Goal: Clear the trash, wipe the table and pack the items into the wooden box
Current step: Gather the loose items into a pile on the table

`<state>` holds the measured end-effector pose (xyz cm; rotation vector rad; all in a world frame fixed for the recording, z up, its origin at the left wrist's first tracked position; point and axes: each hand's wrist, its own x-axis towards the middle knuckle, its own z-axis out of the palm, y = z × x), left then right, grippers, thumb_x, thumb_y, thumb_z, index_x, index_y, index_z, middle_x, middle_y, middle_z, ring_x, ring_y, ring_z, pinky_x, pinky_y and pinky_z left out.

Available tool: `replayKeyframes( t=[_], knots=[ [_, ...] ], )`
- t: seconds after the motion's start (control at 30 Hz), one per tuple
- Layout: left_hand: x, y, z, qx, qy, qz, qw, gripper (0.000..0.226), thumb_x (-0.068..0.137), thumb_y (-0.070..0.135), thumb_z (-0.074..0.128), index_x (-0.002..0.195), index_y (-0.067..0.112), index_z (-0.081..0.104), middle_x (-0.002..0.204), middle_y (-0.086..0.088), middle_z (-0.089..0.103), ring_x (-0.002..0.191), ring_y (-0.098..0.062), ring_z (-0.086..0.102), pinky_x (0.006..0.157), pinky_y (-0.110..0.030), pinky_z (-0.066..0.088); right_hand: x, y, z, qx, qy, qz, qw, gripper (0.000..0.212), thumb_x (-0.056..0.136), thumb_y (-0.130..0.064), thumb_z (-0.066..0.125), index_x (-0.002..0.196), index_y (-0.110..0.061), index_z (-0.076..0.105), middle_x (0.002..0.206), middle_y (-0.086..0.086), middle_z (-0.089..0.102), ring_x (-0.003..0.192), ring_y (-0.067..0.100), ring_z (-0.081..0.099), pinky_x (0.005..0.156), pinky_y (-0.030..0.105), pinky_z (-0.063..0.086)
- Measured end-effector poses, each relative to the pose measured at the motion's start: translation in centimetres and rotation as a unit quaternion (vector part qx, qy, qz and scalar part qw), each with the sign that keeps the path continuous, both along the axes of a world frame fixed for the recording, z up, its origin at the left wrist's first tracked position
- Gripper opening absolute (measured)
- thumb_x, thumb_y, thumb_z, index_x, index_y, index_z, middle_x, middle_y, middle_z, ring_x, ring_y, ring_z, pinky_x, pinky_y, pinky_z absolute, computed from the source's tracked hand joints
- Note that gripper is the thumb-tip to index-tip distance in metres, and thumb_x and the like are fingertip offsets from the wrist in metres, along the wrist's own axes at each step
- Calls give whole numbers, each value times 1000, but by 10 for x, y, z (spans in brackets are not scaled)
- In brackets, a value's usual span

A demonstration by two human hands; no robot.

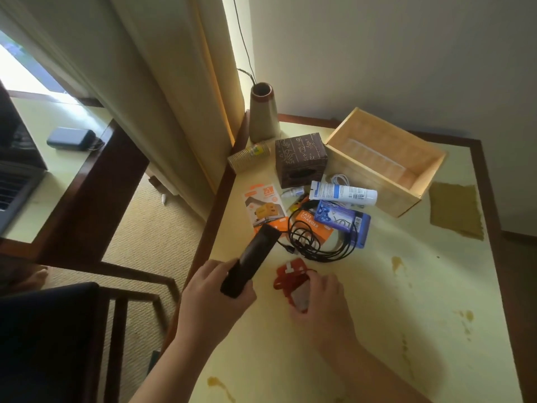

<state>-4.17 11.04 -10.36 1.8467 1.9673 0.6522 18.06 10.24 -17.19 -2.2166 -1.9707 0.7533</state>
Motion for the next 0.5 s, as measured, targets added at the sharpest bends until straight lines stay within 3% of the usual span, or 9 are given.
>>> replayKeyframes(
  t=[0.1, 0.17, 0.27, 0.33, 0.4, 0.5],
  knots=[
    [7, 22, 17, 74, -30, -7, 997, 49, 77, 28, 89, 120, 16, 71, 101, 11, 63, 83, -8, 60, 72, -21, 51, -7, 10, 6, -58, -10, -10, 998, 84, 83, -58, 73, 152, -28, 35, 134, 3, 46, 121, 20, 44, 100, 30, 46],
    [15, 52, 17, 56, -27, 5, 998, 47, 82, 33, 85, 123, 18, 69, 100, 12, 61, 84, -8, 57, 73, -24, 51, -8, 17, 17, -93, -4, -21, 995, 89, 77, -58, 77, 150, -27, 37, 132, 3, 46, 120, 21, 45, 99, 31, 45],
    [25, 98, -3, -2, 25, 13, 1000, 53, 86, 44, 77, 131, 20, 65, 100, 10, 59, 87, -10, 55, 79, -35, 56, -3, 22, 46, -108, 148, -53, 982, 88, 60, -49, 87, 140, -34, 53, 121, -9, 55, 110, 12, 57, 92, 29, 54],
    [29, 118, -18, -18, 55, 1, 998, 57, 87, 47, 74, 137, 21, 63, 105, 5, 64, 93, -17, 57, 85, -41, 55, 3, 25, 77, -115, 273, -78, 952, 75, 59, -39, 91, 126, -39, 60, 113, -13, 64, 99, 6, 66, 79, 27, 61],
    [30, 127, -27, -35, 79, -14, 996, 59, 89, 48, 71, 141, 22, 60, 111, 0, 66, 99, -22, 56, 87, -42, 54, 13, 34, 109, -73, 333, -95, 935, 65, 67, -32, 93, 121, -40, 60, 115, -11, 63, 97, 8, 69, 73, 21, 58],
    [32, 125, -30, -53, 101, -8, 993, 61, 93, 51, 66, 147, 25, 52, 120, -2, 64, 106, -24, 53, 87, -40, 51, 36, 74, 136, 38, 268, -99, 958, 66, 71, -33, 93, 127, -36, 58, 118, -12, 53, 99, 4, 62, 80, 16, 52]
  ],
)
